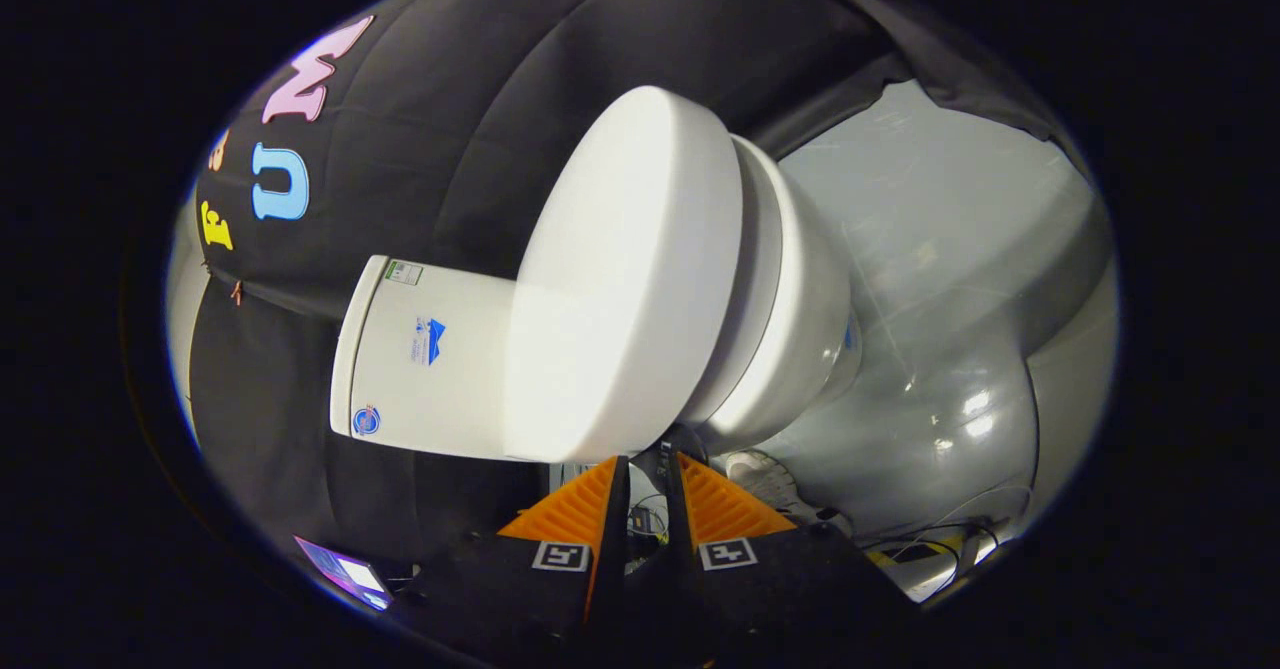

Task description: Open the toilet lid.

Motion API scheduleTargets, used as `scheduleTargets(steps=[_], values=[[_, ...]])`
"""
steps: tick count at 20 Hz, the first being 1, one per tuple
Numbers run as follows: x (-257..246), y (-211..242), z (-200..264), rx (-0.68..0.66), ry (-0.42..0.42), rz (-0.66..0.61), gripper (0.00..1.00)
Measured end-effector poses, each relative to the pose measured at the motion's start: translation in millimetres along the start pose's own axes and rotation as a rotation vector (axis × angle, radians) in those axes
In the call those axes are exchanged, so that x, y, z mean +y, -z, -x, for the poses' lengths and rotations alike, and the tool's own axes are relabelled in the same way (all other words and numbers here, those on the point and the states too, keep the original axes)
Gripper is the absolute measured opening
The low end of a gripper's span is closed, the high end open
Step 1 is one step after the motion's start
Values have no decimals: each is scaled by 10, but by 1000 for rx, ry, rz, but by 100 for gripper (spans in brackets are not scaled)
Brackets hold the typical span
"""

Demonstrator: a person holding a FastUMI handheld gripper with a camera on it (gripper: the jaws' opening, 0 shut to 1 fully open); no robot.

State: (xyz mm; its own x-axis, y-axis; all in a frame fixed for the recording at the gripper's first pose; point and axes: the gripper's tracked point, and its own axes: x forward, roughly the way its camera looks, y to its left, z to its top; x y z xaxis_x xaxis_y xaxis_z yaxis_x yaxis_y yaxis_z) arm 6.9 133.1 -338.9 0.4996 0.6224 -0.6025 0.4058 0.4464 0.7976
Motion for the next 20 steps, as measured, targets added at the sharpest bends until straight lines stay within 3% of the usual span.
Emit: scheduleTargets(steps=[4, 7, 8, 12, 14, 15, 20], values=[[-65, 73, 184, 6, 38, 20, 27], [-298, 4, 267, -21, 89, 17, 48], [-391, -34, 253, -24, 105, -5, 48], [-251, -62, -2, -19, 48, -42, 48], [-243, 32, -88, 8, 74, 44, 47], [-239, 25, -127, 3, 71, 91, 29], [-107, -29, -21, -22, 55, 247, 28]])
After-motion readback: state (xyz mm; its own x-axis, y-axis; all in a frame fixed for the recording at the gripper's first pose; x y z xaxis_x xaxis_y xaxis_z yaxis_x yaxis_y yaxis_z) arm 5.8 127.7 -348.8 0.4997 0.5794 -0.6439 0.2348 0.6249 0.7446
